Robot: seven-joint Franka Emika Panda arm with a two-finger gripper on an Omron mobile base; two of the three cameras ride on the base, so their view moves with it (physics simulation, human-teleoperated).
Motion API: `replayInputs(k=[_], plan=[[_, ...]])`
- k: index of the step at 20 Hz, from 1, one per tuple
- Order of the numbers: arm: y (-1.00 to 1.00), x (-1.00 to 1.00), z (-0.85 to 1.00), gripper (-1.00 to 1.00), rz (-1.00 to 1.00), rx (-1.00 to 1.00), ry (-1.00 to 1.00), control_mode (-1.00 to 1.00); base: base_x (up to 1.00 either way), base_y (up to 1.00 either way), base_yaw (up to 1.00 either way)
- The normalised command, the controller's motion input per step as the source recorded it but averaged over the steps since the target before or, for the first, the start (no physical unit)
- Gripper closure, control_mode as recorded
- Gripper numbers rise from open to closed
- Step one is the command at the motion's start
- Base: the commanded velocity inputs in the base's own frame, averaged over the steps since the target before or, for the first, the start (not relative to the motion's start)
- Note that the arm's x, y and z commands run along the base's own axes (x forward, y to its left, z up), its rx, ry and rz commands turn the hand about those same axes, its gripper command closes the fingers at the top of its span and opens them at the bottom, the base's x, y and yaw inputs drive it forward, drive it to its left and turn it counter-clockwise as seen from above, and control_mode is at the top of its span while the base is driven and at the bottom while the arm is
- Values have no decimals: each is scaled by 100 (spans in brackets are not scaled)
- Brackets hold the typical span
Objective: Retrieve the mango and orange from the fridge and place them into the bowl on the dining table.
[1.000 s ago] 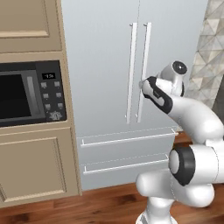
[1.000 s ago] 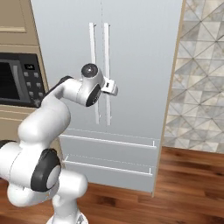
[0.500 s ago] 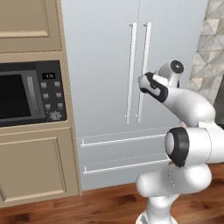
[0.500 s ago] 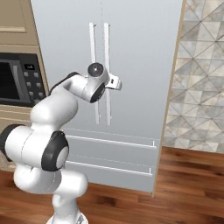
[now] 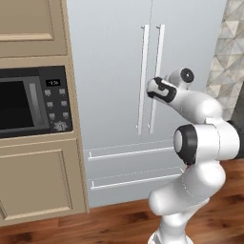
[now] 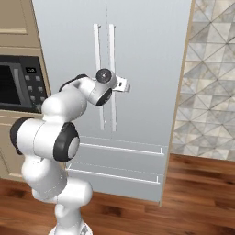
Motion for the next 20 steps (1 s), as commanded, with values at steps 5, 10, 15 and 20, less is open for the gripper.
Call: replayInputs(k=[5, 10, 15, 20], plan=[[-15, 55, 0, -100, 0, 0, 0, -100, 0, 0, 0], [-4, 58, 0, -100, 0, 0, 0, -100, 0, 0, 0], [0, 55, 0, -100, 0, 0, 0, -100, 0, 0, 0], [0, 59, 0, 100, 0, 0, 0, -100, 0, 0, 0]])
